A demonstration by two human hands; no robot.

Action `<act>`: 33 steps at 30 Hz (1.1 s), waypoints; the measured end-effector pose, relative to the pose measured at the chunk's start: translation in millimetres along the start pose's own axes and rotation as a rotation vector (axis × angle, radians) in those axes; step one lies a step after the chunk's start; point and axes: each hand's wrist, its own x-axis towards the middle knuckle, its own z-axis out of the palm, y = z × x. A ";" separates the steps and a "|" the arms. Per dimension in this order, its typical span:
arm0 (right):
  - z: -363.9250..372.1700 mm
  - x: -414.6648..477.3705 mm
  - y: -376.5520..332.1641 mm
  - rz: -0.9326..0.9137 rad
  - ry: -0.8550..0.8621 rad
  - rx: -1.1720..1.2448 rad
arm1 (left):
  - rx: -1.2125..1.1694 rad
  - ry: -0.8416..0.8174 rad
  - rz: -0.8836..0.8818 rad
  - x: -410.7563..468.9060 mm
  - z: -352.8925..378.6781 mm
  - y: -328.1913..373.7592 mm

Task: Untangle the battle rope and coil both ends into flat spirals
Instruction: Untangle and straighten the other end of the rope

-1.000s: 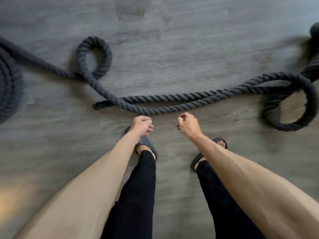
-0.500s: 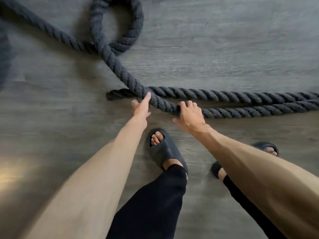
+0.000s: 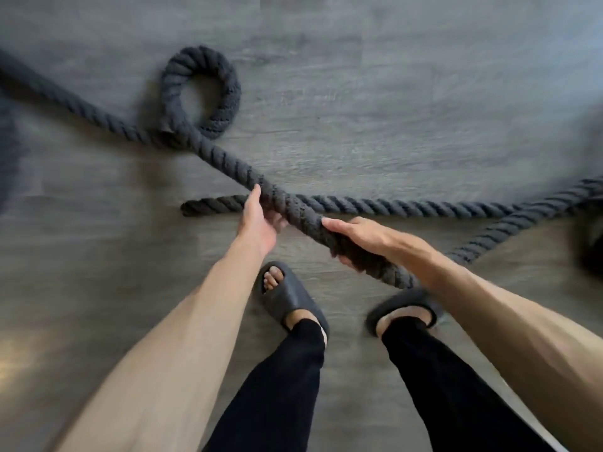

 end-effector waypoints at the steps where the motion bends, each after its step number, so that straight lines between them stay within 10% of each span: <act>1: -16.5 -17.0 -12.3 0.071 -0.127 0.086 | -0.087 -0.057 -0.019 -12.5 9.9 4.1; 6: -58.2 -81.9 -41.8 0.055 -0.324 0.275 | -0.332 -0.139 -0.016 -66.9 69.2 26.0; 11: -30.1 -106.1 -12.8 -0.415 0.533 -0.258 | -0.060 0.296 0.285 -110.4 141.6 57.5; 14: -19.1 -110.1 -11.2 -0.532 0.789 -0.178 | 0.080 0.315 0.407 -128.3 184.1 66.0; 19: -84.4 -107.5 -40.2 -0.483 1.044 0.087 | 0.482 -0.069 0.486 -120.5 213.2 61.0; 25: -232.0 -86.8 -36.1 -0.162 1.300 0.495 | 1.061 -0.131 0.491 -50.2 160.1 0.5; 28: -275.2 -71.9 -17.2 0.127 1.380 0.236 | 1.291 -0.130 0.485 -19.6 135.1 -28.3; 33: -237.5 -42.7 6.5 -0.098 1.402 -0.167 | 1.454 -0.057 0.421 11.8 118.8 -53.2</act>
